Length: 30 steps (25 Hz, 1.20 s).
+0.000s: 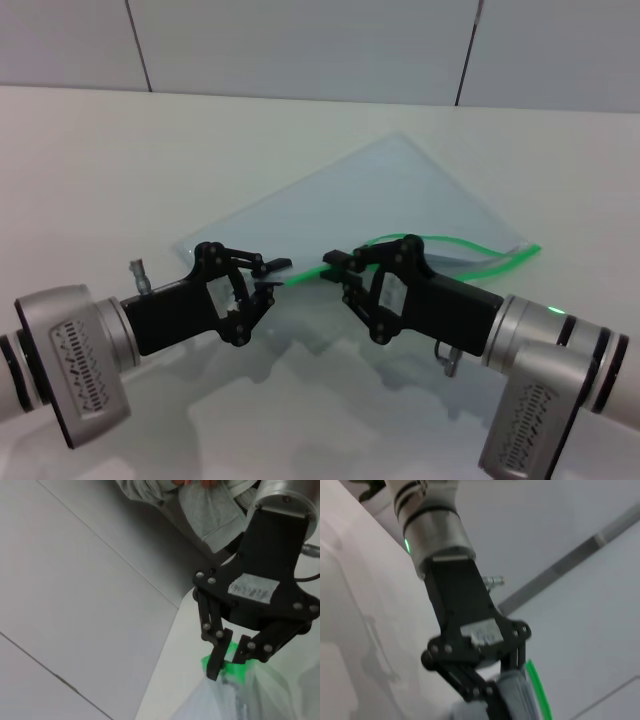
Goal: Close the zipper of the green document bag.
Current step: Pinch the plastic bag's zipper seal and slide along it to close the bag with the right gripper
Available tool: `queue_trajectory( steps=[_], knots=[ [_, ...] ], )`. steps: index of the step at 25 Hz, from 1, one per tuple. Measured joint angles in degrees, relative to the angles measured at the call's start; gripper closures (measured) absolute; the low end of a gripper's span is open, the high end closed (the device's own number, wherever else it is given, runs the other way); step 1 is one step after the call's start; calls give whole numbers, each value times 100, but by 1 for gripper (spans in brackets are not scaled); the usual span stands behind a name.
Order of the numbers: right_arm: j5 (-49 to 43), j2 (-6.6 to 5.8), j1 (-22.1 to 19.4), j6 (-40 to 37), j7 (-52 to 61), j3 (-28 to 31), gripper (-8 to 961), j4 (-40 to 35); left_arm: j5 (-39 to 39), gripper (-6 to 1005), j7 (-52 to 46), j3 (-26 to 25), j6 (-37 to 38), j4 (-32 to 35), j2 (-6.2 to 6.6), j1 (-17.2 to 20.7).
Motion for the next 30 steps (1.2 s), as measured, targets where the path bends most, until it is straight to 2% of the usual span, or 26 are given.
queue_trajectory(
  steps=[17,24,30],
  knots=[
    [5,-10,-342,76,-28,389,876,-162,-6,966,42,-5,54,8,9,60],
    [4,-9,-564,147,-4,877,875,-475,0,967,44,1,166,-3,10,136],
    [3,-11,-797,180,-8,1688,876,-769,33,968,49,0,174,-2,18,182]
  ],
)
